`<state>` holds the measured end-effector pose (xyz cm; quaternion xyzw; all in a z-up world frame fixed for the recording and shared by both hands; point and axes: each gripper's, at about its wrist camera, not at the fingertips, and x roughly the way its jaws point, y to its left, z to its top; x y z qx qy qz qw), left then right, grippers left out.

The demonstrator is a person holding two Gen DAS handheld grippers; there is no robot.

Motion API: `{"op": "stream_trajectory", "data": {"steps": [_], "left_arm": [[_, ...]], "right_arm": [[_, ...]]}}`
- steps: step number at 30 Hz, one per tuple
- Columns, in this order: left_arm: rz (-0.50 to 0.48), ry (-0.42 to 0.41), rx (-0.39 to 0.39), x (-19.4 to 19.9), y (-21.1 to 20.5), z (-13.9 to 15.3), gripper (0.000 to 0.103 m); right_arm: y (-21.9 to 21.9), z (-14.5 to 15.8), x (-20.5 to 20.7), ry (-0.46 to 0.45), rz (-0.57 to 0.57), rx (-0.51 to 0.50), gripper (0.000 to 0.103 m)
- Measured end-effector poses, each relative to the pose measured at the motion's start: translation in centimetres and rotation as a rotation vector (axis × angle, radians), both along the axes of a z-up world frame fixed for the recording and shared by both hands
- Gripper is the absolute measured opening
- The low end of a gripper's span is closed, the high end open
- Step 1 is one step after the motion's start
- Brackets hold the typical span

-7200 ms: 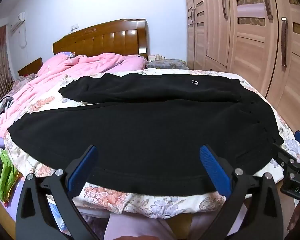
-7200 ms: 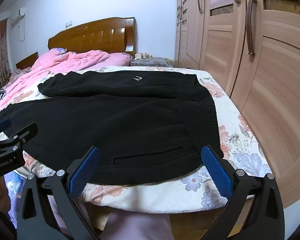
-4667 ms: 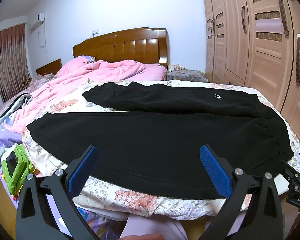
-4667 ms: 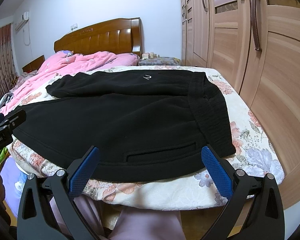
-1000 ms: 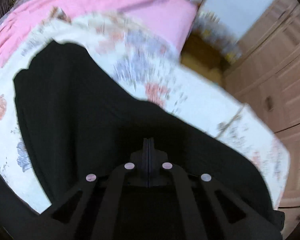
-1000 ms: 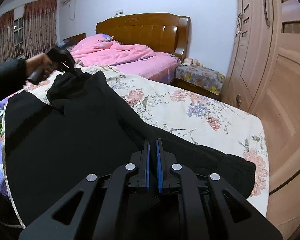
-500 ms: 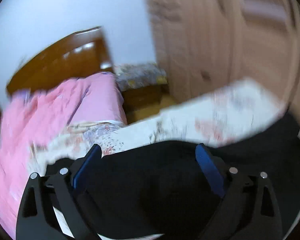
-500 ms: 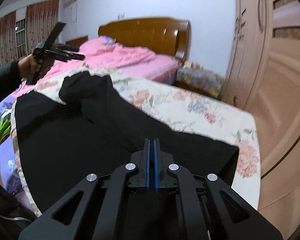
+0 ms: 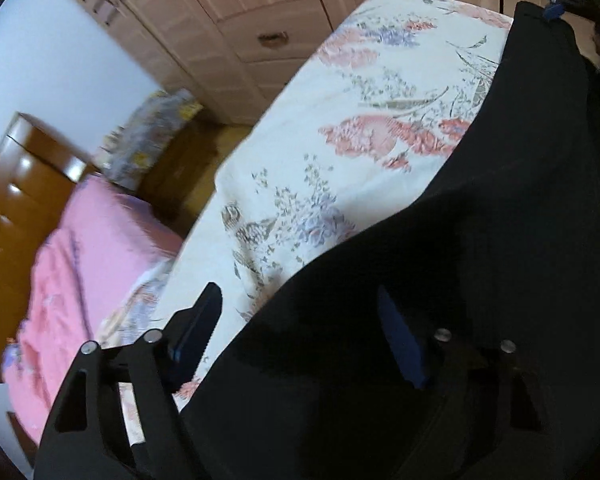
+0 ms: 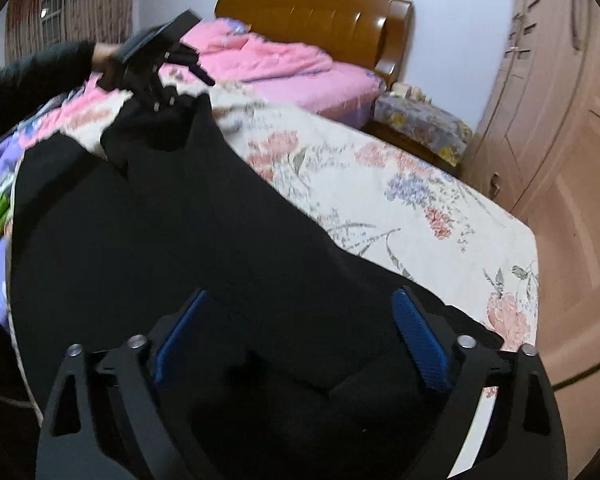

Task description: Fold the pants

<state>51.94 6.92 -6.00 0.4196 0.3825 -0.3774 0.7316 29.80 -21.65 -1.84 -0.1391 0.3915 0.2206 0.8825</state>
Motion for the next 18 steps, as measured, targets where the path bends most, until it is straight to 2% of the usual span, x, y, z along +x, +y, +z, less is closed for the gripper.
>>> {"op": "stream_trajectory", "data": {"steps": [3,5,7,8,10,11,12,13,17,18], "left_arm": [[0.022,0.108,-0.02,2.0,1.5,-1.4,0.069],[0.052,0.19,-0.041,2.5,2.7,-2.4,0.062],[0.084,0.23,-0.116,2.8,3.5,-2.6,0.05],[0.095,0.233,-0.138,2.7,3.9,-2.5,0.048],[0.102,0.213,-0.159,2.2,4.4,-2.3,0.03],[0.105,0.21,-0.17,2.0,4.6,-2.0,0.028],[0.109,0.187,-0.181,1.4,4.8,-1.6,0.023],[0.109,0.167,-0.18,0.9,4.8,-1.1,0.02],[0.105,0.038,-0.183,-2.1,4.6,2.4,0.017],[0.103,-0.001,-0.189,-3.3,4.8,3.8,0.017]], "right_arm": [[1.1,-1.3,0.0,-0.001,0.04,-0.061,0.084],[1.9,-2.4,0.0,0.0,0.061,-0.124,0.075],[2.3,-3.3,-0.2,-0.004,0.071,-0.179,0.067],[2.5,-3.7,-0.6,-0.026,0.073,-0.212,0.065],[2.5,-3.7,-1.3,-0.065,0.077,-0.254,0.051],[2.4,-3.5,-1.5,-0.074,0.074,-0.256,0.047],[2.3,-3.2,-1.8,-0.086,0.074,-0.252,0.034],[2.4,-2.8,-2.2,-0.109,0.079,-0.256,0.025],[2.8,-1.5,-3.0,-0.154,0.076,-0.286,0.02],[2.7,-1.1,-3.2,-0.166,0.072,-0.288,0.015]]}}
